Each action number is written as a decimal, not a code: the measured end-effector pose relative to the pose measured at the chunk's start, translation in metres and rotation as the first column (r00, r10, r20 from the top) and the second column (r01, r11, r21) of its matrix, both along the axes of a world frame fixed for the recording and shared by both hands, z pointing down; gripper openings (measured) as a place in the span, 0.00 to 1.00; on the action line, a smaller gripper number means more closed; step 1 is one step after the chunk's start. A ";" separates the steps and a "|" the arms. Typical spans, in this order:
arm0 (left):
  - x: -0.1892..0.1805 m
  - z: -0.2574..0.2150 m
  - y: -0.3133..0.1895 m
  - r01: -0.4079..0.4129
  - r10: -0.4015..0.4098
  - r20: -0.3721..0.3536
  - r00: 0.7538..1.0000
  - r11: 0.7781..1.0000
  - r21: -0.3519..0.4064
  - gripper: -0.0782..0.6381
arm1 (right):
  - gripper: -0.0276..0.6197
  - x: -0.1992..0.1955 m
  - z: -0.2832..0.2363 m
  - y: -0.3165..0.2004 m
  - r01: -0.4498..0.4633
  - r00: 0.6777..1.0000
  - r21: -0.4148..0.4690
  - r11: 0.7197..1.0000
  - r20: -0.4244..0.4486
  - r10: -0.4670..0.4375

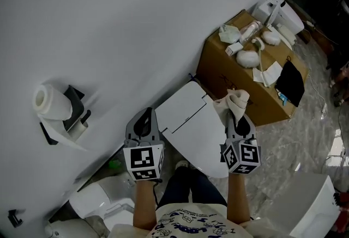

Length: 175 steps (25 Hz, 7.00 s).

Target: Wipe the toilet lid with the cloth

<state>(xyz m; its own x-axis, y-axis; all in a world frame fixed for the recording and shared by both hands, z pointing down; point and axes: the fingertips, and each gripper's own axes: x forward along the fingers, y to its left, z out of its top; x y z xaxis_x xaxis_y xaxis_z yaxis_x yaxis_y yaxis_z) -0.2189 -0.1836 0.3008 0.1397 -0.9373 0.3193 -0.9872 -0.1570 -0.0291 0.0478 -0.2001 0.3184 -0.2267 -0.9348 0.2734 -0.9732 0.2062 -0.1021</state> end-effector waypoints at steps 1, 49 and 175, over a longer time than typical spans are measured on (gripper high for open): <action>0.001 0.004 -0.003 -0.001 0.001 0.002 1.000 1.000 -0.007 0.11 | 0.19 0.001 0.005 -0.002 -0.001 1.000 -0.008 1.000 0.000 0.001; 0.033 0.257 -0.020 0.014 -0.018 -0.008 1.000 0.947 -0.321 0.11 | 0.19 -0.001 0.369 -0.106 0.257 0.850 -0.412 0.875 -0.335 -0.407; 0.067 0.306 0.087 -0.096 0.084 -0.047 0.995 0.915 -0.392 0.11 | 0.20 0.164 0.534 0.222 -0.562 0.724 -0.808 0.178 -0.377 0.578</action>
<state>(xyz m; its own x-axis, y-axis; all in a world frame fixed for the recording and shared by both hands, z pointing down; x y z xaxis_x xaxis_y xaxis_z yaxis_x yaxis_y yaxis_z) -0.1524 -0.0963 0.6064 0.2322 -0.7201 0.6539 -0.9678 -0.2381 0.0814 0.2117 0.0219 0.8523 0.2522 -0.0799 0.9644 -0.7798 -0.6069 0.1537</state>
